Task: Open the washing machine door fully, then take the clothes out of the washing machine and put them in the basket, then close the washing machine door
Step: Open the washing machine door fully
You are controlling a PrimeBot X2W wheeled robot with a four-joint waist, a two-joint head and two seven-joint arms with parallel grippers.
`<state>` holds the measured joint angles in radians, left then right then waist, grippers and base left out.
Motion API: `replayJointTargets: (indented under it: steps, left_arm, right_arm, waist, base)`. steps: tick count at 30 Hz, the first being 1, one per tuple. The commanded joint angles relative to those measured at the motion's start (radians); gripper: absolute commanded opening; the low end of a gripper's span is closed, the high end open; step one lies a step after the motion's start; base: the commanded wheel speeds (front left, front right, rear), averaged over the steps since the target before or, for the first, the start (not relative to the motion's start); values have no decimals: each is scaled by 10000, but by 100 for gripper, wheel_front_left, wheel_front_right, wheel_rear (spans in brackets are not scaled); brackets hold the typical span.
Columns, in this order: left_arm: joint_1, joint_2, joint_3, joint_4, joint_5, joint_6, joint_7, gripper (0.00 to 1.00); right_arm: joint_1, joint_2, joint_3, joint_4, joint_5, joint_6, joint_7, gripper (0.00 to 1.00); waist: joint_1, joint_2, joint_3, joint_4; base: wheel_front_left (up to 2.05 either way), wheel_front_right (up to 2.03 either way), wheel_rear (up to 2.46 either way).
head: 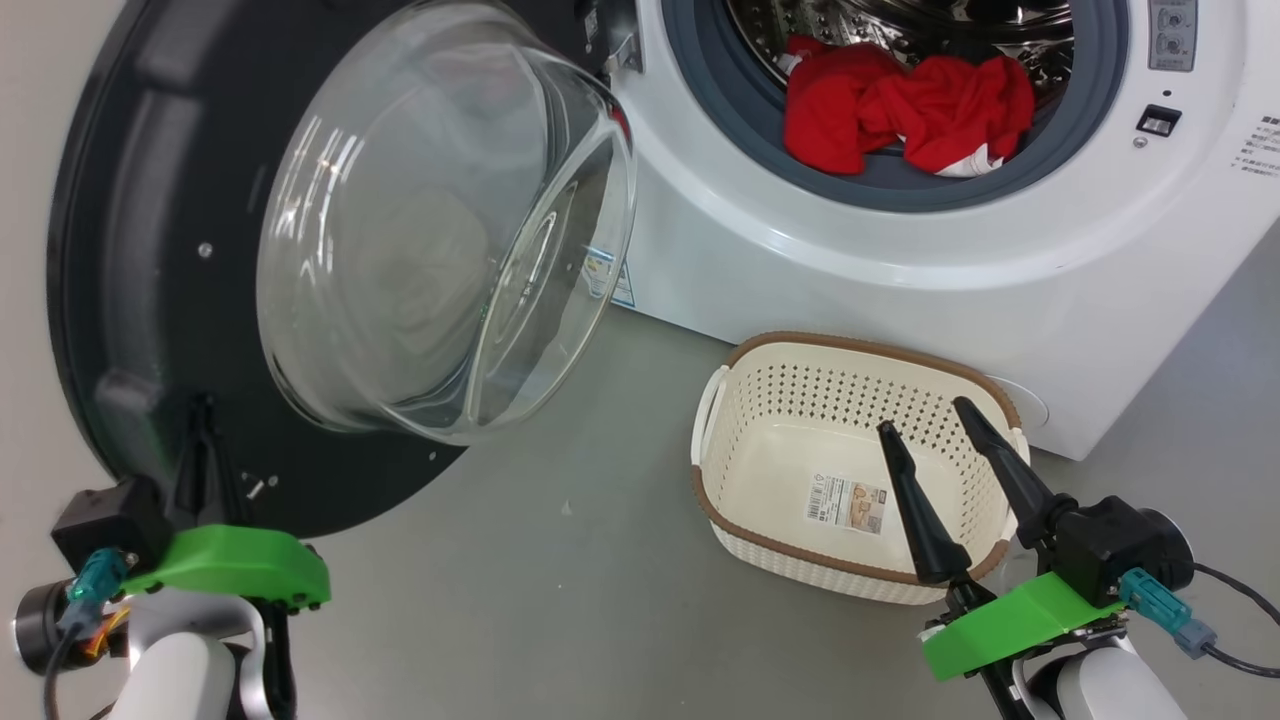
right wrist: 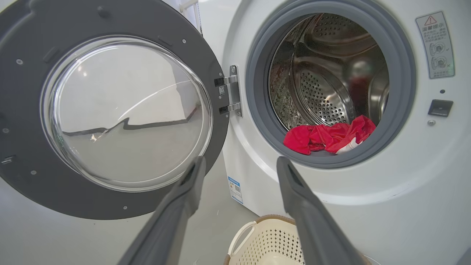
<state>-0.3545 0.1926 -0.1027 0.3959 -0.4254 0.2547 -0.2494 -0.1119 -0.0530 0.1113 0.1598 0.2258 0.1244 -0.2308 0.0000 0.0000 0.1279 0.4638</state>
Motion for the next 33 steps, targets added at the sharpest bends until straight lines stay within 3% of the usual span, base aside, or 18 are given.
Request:
replayJointTargets:
  steps: [1,16,33]
  left_arm:
    - [-415,491,536,-51,2,47,-80,0]
    - [-561,402,1772,331,233,-309,-122,0]
    - [-1022,349,2891,1310,692,-1156,-123,0]
  right_arm:
    - [-289,28,248,-311,-116,63,23,100]
    - [-400,28,140,-617,-307,63,145,100]
    - [-443,28,5,-784,-407,63,284,100]
  waist:
    - [0,0,18,-18]
    - [0,0,47,-148]
    - [0,0,130,-443]
  base:
    - [0,0,0]
    - [0,0,0]
    - [0,0,0]
